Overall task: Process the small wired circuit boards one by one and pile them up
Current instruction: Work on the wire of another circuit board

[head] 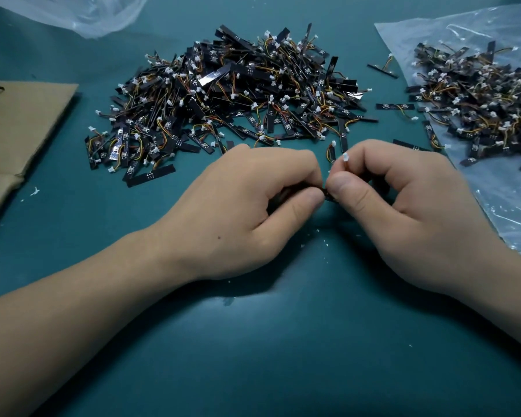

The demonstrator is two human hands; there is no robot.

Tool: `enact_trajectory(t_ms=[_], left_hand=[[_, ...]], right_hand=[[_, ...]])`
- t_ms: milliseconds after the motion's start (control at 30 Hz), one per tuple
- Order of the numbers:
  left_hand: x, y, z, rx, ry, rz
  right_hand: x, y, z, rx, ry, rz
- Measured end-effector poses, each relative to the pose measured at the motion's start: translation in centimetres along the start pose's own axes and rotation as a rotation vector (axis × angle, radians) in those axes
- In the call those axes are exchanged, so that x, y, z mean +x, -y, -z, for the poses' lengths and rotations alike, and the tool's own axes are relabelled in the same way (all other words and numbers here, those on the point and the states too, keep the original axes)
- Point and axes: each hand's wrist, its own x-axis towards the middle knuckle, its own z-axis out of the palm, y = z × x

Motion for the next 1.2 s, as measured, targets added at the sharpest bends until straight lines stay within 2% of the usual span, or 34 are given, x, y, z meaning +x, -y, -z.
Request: enact_trajectory(t_ms=[200, 400, 500, 667, 867, 1033, 1200], left_hand=[[-0.14, -0.01, -0.28, 0.026, 0.033, -0.002], [-0.08, -0.19, -0.08, -0.171, -0.107, 0.156], [-0.07, -0.33, -0.1, -0.197, -0.1, 0.197], [-0.16, -0.4, 0.13, -0.2, -0.081, 0.15], [-0.11, -0.28, -0.03, -0.175, -0.156, 0.136], [-0.15, -0.43, 0.13, -0.227, -0.103, 0.131], [-0.2, -0.43, 0.24, -0.222, -0.086, 0.123]], right_hand=[[-0.07, -0.02, 0.07, 0.056, -0.003, -0.034], [-0.07, 0.09, 0.09, 0.098, 0.04, -0.011], [-0.14, -0.17, 0.12, 0.079, 0.06, -0.007], [-0.18, -0.26, 0.23, 0.124, 0.057, -0.009], [0.03, -0.13, 0.28, 0.175, 0.062, -0.073], [-0.18, 0.03, 0.36, 0.195, 0.055, -0.053], [0.04, -0.21, 0.48, 0.252, 0.147, -0.071]])
